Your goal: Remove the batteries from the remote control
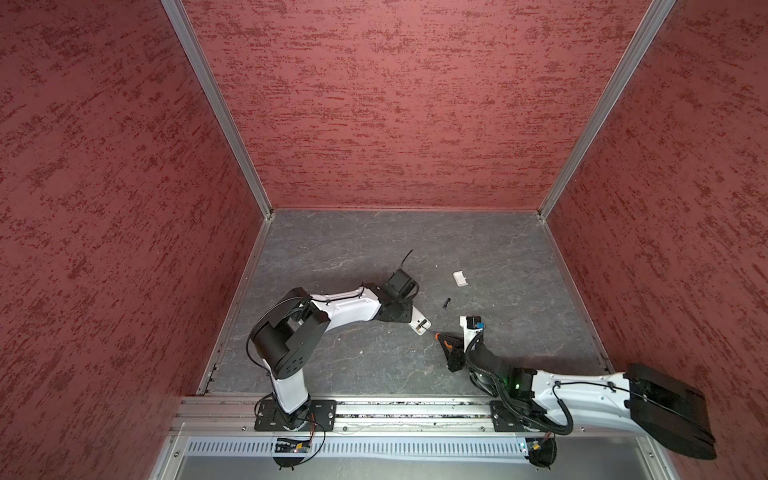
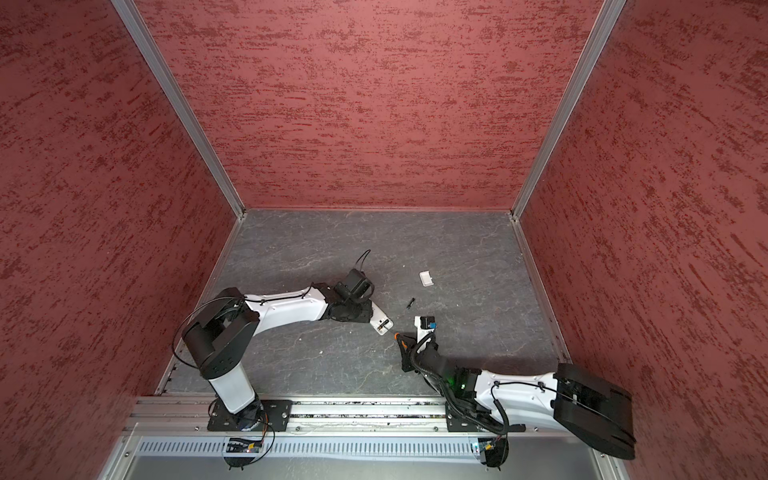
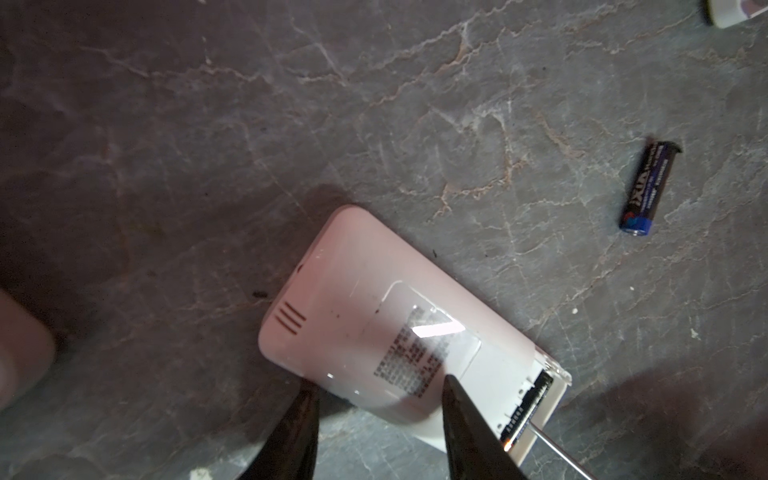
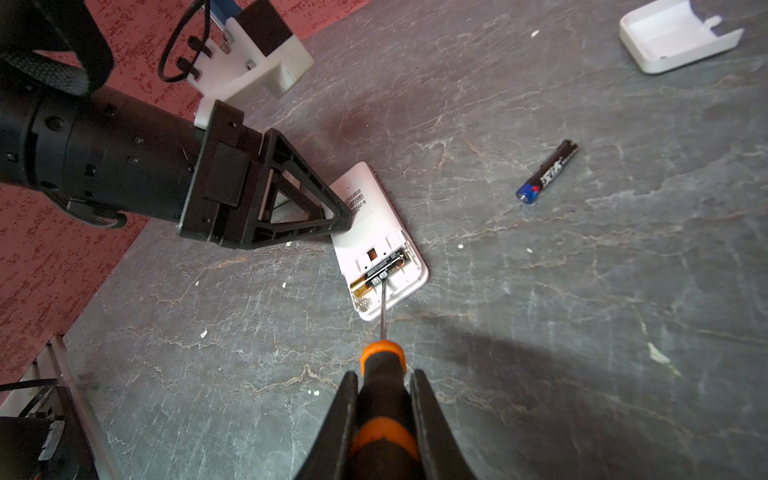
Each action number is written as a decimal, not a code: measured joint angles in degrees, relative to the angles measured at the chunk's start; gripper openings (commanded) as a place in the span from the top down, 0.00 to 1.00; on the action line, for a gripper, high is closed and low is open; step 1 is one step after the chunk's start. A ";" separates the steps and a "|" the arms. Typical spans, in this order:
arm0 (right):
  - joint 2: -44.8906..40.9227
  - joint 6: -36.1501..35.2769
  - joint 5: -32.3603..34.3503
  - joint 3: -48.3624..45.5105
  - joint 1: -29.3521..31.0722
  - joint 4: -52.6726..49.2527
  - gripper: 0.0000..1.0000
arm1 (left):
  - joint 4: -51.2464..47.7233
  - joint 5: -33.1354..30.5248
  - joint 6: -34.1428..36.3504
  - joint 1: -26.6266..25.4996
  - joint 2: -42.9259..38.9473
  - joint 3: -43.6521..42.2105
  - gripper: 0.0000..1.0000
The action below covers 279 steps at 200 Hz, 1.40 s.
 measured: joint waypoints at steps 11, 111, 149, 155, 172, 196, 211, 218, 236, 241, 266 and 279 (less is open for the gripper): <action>0.15 -0.02 -0.31 0.00 0.00 0.20 1.00 | 0.04 -0.28 -0.28 -0.11 0.00 0.02 0.54; 1.18 0.17 -0.79 -0.55 0.13 2.32 1.00 | 0.52 -1.16 -2.47 -0.70 0.28 0.13 0.55; 0.57 0.31 -1.36 -0.50 0.26 1.73 1.00 | 0.94 -1.33 -2.91 -0.85 0.44 0.13 0.55; 0.63 0.31 -1.38 -0.48 0.28 1.75 1.00 | 0.96 -1.40 -2.93 -0.92 0.50 0.17 0.56; 1.03 0.31 -1.44 -0.28 0.28 1.79 1.00 | 1.07 -1.86 -3.19 -1.14 0.70 0.35 0.56; 2.08 0.28 -1.42 0.37 0.28 1.88 1.00 | 1.44 -2.05 -3.54 -1.25 0.81 0.35 0.56; 2.67 0.26 -1.42 0.61 0.28 2.16 1.00 | 1.64 -2.12 -3.76 -1.33 0.83 0.35 0.56; 3.02 0.20 -1.42 0.83 0.28 2.23 1.00 | 1.75 -2.19 -3.82 -1.38 0.87 0.35 0.56; 3.89 0.00 -1.40 1.40 0.31 2.34 1.00 | 2.21 -2.23 -4.09 -1.40 1.03 0.35 0.56; 4.00 -0.04 -1.40 1.42 0.31 2.36 1.00 | 2.32 -2.23 -4.20 -1.40 1.07 0.35 0.56; 4.17 -0.33 -1.29 1.44 0.33 2.60 1.00 | 2.69 -2.23 -4.46 -1.44 1.09 0.31 0.56; 3.98 -0.33 -1.29 1.44 0.33 2.45 1.00 | 2.71 -2.23 -4.55 -1.44 1.11 0.31 0.56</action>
